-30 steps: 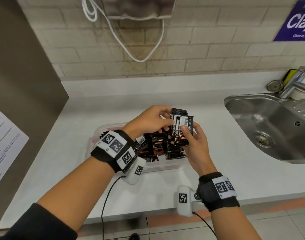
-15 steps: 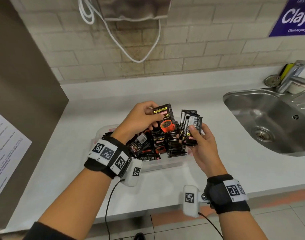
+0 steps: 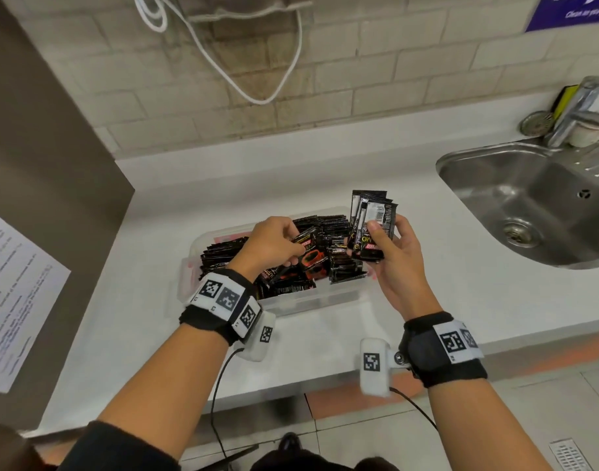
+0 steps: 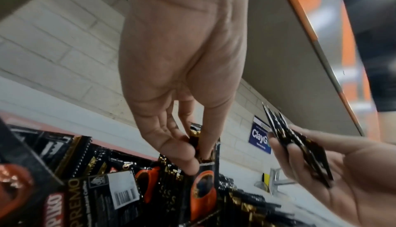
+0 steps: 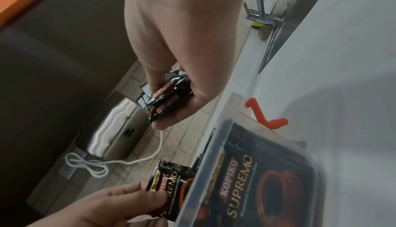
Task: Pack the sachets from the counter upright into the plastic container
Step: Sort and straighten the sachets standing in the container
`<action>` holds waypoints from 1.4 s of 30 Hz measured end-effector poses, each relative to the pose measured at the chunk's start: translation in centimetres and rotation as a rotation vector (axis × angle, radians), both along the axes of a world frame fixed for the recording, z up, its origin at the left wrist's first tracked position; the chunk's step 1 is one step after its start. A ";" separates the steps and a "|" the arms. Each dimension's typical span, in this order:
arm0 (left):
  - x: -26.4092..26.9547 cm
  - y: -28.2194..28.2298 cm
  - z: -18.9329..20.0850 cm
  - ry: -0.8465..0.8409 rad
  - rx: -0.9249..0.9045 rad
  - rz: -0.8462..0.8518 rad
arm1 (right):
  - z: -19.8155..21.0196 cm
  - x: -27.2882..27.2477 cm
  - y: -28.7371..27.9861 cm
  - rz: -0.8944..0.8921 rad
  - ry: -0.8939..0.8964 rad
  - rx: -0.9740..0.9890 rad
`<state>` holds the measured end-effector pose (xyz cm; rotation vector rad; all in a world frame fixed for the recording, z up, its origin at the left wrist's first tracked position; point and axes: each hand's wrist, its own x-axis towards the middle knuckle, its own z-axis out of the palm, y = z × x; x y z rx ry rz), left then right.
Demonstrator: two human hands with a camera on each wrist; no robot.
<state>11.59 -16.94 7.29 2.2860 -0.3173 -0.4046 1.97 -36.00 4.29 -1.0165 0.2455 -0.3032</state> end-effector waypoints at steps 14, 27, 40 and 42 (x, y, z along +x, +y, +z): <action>-0.1 -3.2 -1.8 -0.234 0.536 -0.200 | 0.4 -0.3 0.6 0.014 0.037 -0.058; 0.7 -1.5 2.5 -0.209 0.184 -0.095 | 0.0 0.2 0.3 0.007 0.072 -0.095; -0.1 -2.4 7.7 -0.008 -0.419 -0.136 | 2.5 0.9 1.3 0.077 -0.050 -0.146; -0.2 -2.4 7.7 -0.013 -0.456 -0.128 | 2.7 0.9 1.4 0.069 -0.047 -0.158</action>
